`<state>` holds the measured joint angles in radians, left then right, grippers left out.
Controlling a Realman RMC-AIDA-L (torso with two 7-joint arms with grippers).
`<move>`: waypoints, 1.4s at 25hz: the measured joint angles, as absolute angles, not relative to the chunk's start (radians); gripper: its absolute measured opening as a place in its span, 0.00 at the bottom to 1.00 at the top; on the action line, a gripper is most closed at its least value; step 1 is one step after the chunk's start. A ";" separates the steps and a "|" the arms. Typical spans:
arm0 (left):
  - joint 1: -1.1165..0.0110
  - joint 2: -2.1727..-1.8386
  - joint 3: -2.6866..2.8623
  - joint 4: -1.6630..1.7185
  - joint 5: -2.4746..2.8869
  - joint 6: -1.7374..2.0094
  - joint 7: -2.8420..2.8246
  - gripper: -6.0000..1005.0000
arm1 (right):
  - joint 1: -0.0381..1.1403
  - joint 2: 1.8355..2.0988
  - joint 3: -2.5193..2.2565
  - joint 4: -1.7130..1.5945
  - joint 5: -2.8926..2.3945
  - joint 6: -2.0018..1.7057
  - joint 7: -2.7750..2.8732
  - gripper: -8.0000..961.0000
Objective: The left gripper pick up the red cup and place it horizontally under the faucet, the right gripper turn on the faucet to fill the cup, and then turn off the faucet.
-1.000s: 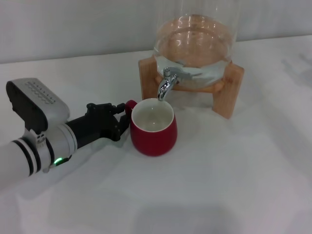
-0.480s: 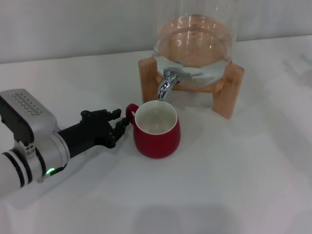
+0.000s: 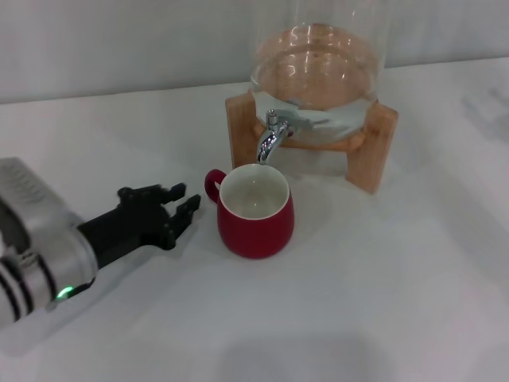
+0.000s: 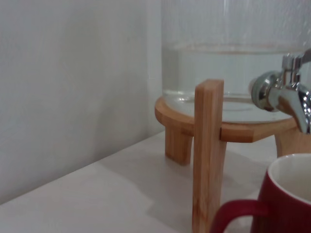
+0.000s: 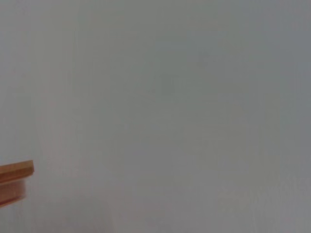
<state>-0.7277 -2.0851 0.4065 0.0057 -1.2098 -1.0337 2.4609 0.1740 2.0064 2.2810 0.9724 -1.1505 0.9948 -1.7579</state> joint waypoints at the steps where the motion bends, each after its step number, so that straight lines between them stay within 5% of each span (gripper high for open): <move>1: -0.711 -2.085 0.407 0.023 -1.210 -1.060 2.459 0.32 | 0.174 2.006 2.281 0.972 -1.151 0.995 -1.758 0.66; 25: -0.351 -2.080 0.406 0.482 -1.566 -1.682 2.081 0.33 | 0.168 2.005 2.282 0.967 -1.151 1.003 -1.743 0.66; 35: -0.318 -2.078 0.406 0.503 -1.628 -1.692 2.053 0.75 | 0.157 2.005 2.283 0.966 -1.150 1.020 -1.740 0.66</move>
<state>-0.3176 -2.0779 0.4056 0.5025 -1.6281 -1.6922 2.0526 0.1569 2.0048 2.2825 0.9664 -1.1505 1.0197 -1.7398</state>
